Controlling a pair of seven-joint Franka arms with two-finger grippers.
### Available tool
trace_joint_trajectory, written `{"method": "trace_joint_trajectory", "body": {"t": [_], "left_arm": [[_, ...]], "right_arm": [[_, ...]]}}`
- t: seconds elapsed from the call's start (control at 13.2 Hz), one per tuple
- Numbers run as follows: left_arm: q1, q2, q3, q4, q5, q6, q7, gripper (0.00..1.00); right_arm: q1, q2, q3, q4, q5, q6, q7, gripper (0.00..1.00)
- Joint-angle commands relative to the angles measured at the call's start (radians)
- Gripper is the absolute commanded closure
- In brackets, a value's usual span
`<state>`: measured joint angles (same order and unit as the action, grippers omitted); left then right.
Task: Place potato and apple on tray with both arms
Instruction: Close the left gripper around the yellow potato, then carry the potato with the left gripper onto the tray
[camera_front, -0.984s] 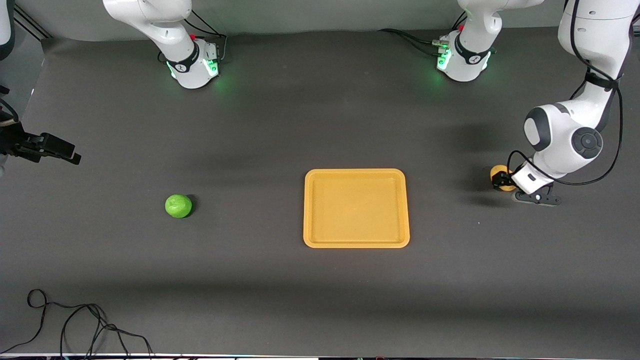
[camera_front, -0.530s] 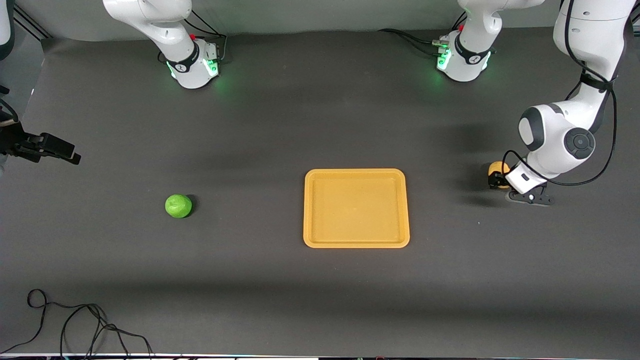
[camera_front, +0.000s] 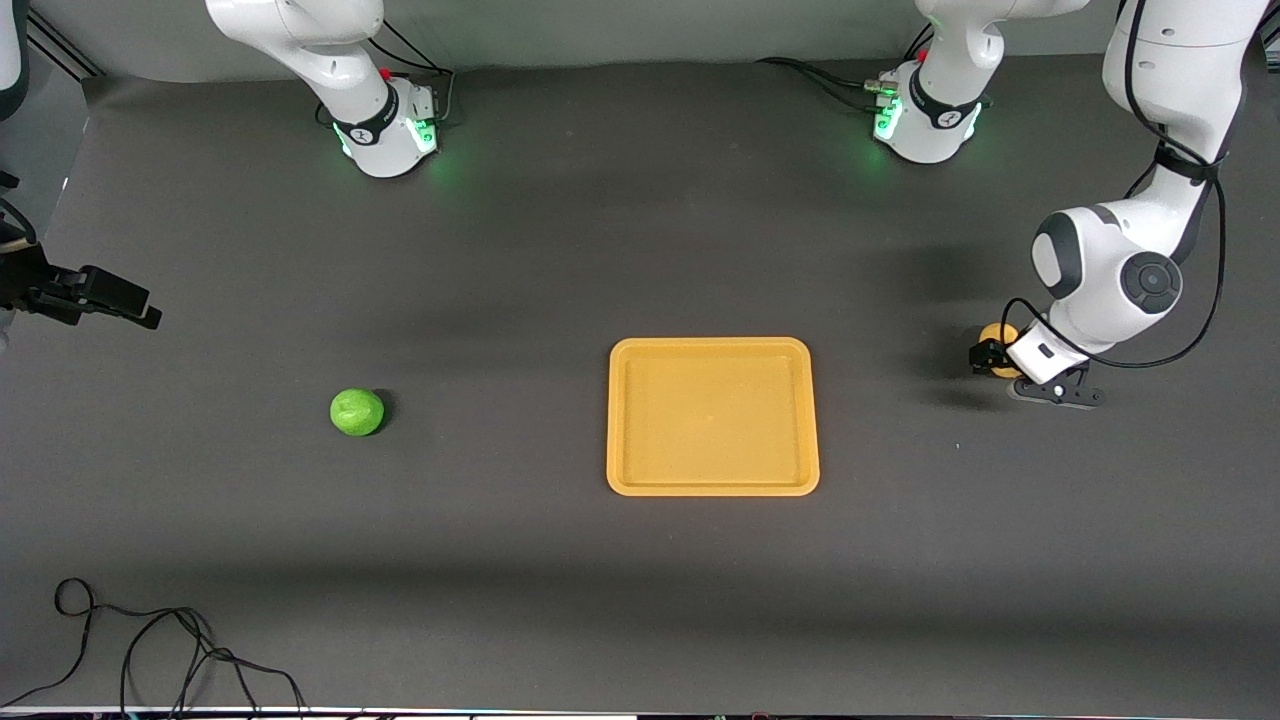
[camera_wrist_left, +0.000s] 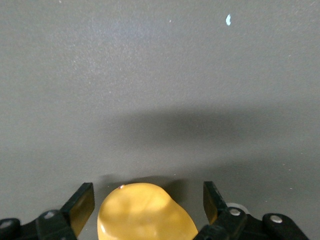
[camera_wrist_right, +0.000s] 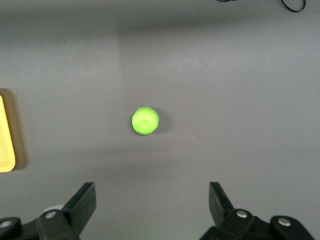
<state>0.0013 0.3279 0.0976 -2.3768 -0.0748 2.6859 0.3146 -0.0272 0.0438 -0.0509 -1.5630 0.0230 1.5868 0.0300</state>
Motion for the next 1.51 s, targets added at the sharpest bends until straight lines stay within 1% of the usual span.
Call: {"method": "trace_joint_trajectory", "body": {"t": [0.0,0.08,0.15,0.23,0.3,0.38,0.45,0.68,0.91,1.14,1.29,1.44], "left_arm": [[-0.003,0.000,0.005,-0.028,-0.016,0.035,0.004,0.04],[-0.001,0.000,0.005,-0.042,-0.016,0.048,0.004,0.04],[-0.001,-0.001,0.005,-0.047,-0.016,0.057,0.006,0.08],[-0.001,-0.001,0.005,-0.047,-0.016,0.057,0.006,0.17],[-0.001,-0.001,0.005,-0.047,-0.016,0.054,0.004,0.33],[-0.003,-0.001,0.005,-0.045,-0.016,0.049,0.004,0.47],[-0.009,-0.003,0.005,-0.044,-0.016,0.043,0.000,0.56],[-0.020,-0.018,0.002,-0.024,-0.016,0.023,-0.025,0.57],[-0.084,-0.067,0.002,0.040,-0.017,-0.125,-0.127,0.57],[-0.185,-0.110,0.002,0.122,-0.016,-0.303,-0.306,0.57],[-0.256,-0.122,-0.001,0.171,-0.016,-0.377,-0.423,0.56],[-0.351,-0.113,0.002,0.243,-0.016,-0.431,-0.573,0.56]], "right_arm": [[0.004,-0.001,-0.006,0.004,0.003,-0.011,-0.013,0.00],[0.003,-0.001,-0.006,0.004,0.003,-0.011,-0.015,0.00],[0.003,-0.001,-0.006,0.004,0.003,-0.011,-0.015,0.00],[0.004,-0.001,-0.006,0.004,0.003,-0.011,-0.013,0.00],[0.004,-0.001,-0.006,0.004,0.003,-0.011,-0.015,0.00],[0.003,-0.001,-0.006,0.004,0.003,-0.011,-0.013,0.00],[0.003,-0.001,-0.006,0.004,0.003,-0.011,-0.015,0.00],[0.003,-0.001,-0.006,0.004,0.003,-0.011,-0.013,0.00],[0.003,-0.001,-0.006,0.004,0.003,-0.011,-0.013,0.00],[0.003,-0.001,-0.006,0.004,0.003,-0.011,-0.015,0.00],[0.003,-0.001,-0.006,0.003,0.003,-0.011,-0.015,0.00],[0.003,-0.001,-0.006,0.003,0.003,-0.013,-0.013,0.00]]}}
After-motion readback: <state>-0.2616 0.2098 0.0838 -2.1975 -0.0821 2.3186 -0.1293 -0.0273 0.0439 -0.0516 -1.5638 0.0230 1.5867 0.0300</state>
